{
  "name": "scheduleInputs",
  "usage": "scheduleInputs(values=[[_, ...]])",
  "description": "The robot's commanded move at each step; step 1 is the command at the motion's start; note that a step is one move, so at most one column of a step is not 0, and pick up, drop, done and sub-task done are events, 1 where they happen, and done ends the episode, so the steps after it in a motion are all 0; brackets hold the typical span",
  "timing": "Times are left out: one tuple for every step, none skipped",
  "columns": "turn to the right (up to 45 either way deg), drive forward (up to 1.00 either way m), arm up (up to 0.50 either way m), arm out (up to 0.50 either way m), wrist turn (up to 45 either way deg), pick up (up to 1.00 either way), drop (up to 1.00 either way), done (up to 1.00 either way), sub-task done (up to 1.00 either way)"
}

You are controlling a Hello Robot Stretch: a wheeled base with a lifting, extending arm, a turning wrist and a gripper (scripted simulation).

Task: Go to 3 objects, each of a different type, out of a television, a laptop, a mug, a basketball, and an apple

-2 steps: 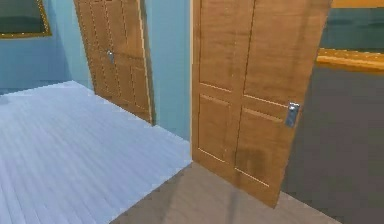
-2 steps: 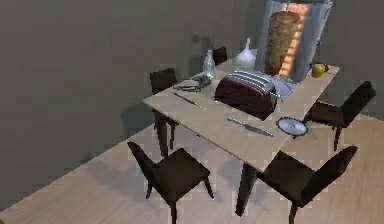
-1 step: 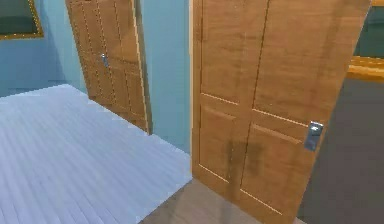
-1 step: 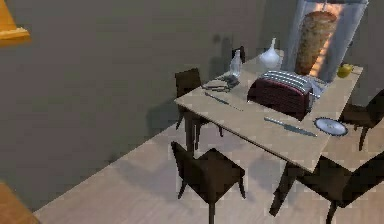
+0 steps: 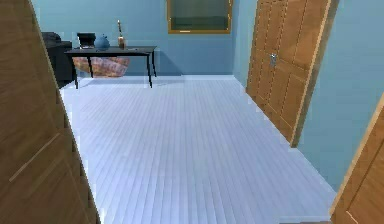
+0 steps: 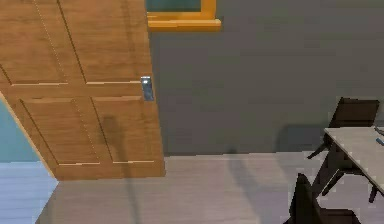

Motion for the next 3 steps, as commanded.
scheduleInputs(values=[[-6.0,0.0,0.0,0.0,0.0,0.0,0.0,0.0,0.0],[0.0,1.0,0.0,0.0,0.0,0.0,0.0,0.0,0.0],[-3.0,0.0,0.0,0.0,0.0,0.0,0.0,0.0,0.0]])
